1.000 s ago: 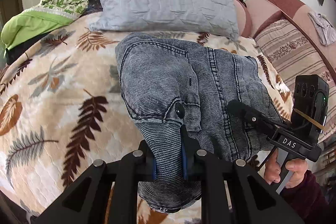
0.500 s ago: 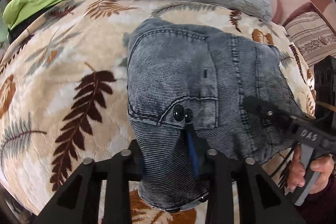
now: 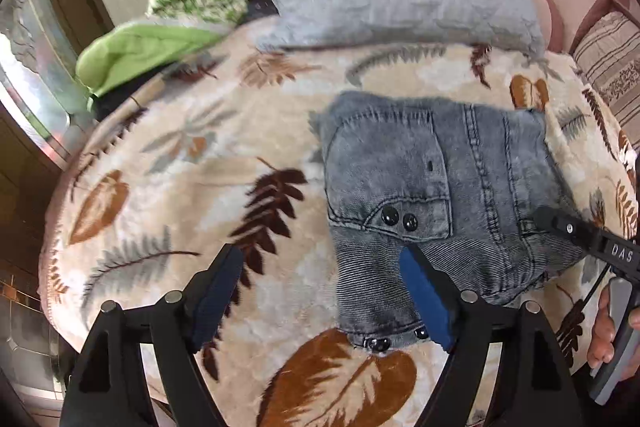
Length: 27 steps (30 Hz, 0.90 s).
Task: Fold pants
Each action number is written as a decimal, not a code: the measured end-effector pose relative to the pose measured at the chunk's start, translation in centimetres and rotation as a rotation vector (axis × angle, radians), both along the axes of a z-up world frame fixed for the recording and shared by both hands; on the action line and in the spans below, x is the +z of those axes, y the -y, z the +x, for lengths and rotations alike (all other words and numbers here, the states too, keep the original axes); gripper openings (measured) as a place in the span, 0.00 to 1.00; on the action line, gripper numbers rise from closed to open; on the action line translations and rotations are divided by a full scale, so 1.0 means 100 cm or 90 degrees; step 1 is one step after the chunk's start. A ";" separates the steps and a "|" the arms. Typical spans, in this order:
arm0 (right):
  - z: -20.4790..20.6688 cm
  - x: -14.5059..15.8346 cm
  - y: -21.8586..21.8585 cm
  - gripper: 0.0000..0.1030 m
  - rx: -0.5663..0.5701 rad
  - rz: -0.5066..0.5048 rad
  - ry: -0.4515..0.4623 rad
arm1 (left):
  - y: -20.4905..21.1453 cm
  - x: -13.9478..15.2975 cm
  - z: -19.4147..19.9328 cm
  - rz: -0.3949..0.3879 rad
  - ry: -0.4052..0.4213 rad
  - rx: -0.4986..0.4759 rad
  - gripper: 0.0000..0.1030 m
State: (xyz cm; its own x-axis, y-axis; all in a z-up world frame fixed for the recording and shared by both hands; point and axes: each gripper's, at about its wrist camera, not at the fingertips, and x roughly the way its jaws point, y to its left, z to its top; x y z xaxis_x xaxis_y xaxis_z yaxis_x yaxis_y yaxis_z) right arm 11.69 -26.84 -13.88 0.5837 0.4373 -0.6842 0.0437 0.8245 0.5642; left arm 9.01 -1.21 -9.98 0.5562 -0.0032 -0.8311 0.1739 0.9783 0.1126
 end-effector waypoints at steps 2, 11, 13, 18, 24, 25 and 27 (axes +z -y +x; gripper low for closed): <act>-0.015 0.010 0.005 0.69 -0.018 -0.023 0.012 | -0.002 0.019 -0.013 0.002 0.033 0.003 0.81; -0.094 0.065 0.004 0.69 -0.103 -0.145 0.107 | 0.001 0.082 -0.055 0.024 0.178 -0.002 0.87; -0.105 0.081 -0.005 0.69 -0.101 -0.173 0.134 | 0.000 0.093 -0.064 0.020 0.202 -0.003 0.88; -0.128 0.129 -0.036 0.69 -0.088 -0.223 0.212 | -0.004 0.117 -0.085 0.006 0.246 -0.006 0.90; -0.150 0.177 -0.064 0.69 -0.103 -0.248 0.293 | -0.019 0.139 -0.103 -0.013 0.291 0.018 0.97; -0.153 0.183 -0.067 0.69 -0.106 -0.249 0.303 | -0.022 0.141 -0.104 -0.017 0.297 0.023 0.97; -0.159 0.194 -0.075 0.72 -0.110 -0.260 0.325 | -0.025 0.144 -0.107 -0.021 0.306 0.029 0.98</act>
State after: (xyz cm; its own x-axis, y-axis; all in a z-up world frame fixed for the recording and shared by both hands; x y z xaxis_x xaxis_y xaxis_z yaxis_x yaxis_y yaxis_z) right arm -4.25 -19.38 5.49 0.9161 0.0742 -0.3940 0.0041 0.9810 0.1941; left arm -1.68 1.26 4.44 0.8774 0.0089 -0.4796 0.0660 0.9881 0.1391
